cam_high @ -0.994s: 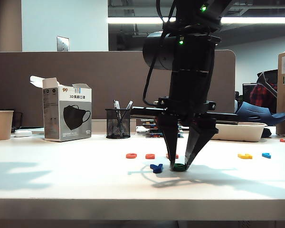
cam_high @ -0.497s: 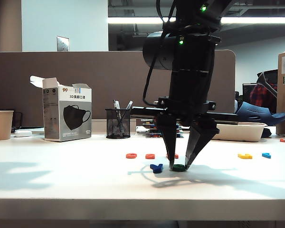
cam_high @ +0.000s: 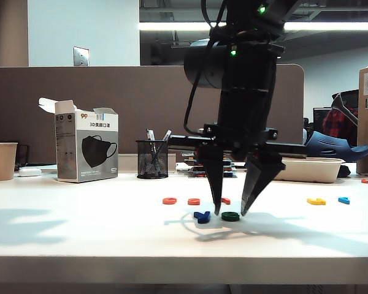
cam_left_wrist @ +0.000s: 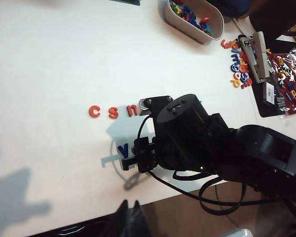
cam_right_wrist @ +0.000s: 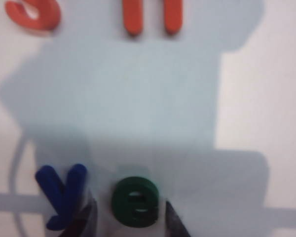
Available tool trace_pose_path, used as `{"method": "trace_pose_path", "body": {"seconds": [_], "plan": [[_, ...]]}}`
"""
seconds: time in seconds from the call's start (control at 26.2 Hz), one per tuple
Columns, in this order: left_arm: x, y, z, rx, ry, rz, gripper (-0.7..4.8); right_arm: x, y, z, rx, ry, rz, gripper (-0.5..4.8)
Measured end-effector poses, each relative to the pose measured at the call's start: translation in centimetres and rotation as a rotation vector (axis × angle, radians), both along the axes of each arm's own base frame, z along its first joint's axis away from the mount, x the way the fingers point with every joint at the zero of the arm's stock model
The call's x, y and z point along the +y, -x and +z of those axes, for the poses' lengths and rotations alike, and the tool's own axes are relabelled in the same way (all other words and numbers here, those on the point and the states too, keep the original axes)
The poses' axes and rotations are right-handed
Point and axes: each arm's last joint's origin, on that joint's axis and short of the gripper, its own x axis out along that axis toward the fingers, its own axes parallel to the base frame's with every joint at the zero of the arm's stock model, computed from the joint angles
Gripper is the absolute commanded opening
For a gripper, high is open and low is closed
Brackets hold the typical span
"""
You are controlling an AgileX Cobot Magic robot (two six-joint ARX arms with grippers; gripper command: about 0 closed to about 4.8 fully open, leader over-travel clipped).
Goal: Select the appropriate letters from the row of letter magnets placed on the table to arrange into the word "yes".
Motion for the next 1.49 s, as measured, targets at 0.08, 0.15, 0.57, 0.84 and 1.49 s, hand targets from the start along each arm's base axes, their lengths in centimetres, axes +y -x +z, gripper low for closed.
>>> {"method": "trace_pose_path", "body": {"seconds": [0.08, 0.15, 0.57, 0.84, 1.49], "plan": [[0.0, 0.0, 0.0, 0.0, 0.0, 0.0, -0.05, 0.1, -0.1, 0.3, -0.007, -0.005, 0.0, 1.72], [0.0, 0.0, 0.0, 0.0, 0.0, 0.0, -0.05, 0.1, -0.2, 0.4, -0.01, -0.008, -0.001, 1.72], [0.0, 0.0, 0.0, 0.0, 0.0, 0.0, -0.05, 0.5, -0.9, 2.5, -0.028, -0.02, 0.002, 1.72], [0.0, 0.0, 0.0, 0.0, 0.0, 0.0, -0.05, 0.8, -2.2, 5.6, -0.1, -0.073, 0.008, 2.41], [0.0, 0.0, 0.0, 0.0, 0.0, 0.0, -0.05, 1.7, -3.3, 7.2, -0.186, -0.196, 0.019, 2.43]]}}
